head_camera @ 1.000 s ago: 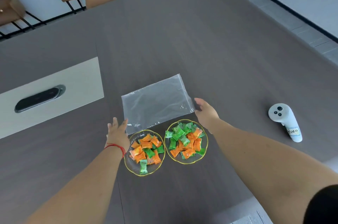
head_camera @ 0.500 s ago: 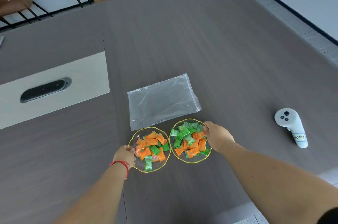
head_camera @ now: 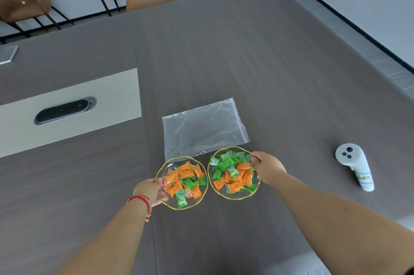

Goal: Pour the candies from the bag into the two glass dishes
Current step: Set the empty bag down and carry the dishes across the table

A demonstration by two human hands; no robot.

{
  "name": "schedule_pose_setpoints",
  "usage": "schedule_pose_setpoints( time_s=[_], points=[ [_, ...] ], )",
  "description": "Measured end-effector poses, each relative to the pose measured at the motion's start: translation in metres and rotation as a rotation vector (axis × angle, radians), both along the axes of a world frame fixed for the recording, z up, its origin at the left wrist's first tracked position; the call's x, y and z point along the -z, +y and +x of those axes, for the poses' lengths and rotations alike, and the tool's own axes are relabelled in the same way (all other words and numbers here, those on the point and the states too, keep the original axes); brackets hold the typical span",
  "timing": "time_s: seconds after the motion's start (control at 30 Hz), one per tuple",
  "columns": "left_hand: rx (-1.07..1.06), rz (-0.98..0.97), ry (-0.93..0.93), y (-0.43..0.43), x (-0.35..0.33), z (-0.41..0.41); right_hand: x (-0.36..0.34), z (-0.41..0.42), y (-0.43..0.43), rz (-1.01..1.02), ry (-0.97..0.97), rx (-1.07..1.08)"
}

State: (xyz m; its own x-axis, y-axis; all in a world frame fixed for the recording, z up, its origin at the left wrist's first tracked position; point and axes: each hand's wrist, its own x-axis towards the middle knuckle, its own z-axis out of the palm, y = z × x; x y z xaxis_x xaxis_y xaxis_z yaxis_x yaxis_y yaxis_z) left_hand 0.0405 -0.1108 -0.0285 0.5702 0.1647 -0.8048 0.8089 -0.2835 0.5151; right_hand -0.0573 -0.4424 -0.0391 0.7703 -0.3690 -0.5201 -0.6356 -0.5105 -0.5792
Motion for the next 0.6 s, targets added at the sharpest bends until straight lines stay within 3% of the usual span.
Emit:
schedule_pose_setpoints(
  time_s=[0.33, 0.6],
  points=[
    [-0.225, -0.232, -0.148, 0.040, -0.067, 0.023, -0.069, 0.039, 0.008, 0.103, -0.106, 0.096],
    [-0.567, -0.418, -0.275, 0.092, -0.130, 0.083, -0.128, 0.108, 0.039, 0.106, -0.221, 0.129]
  ],
)
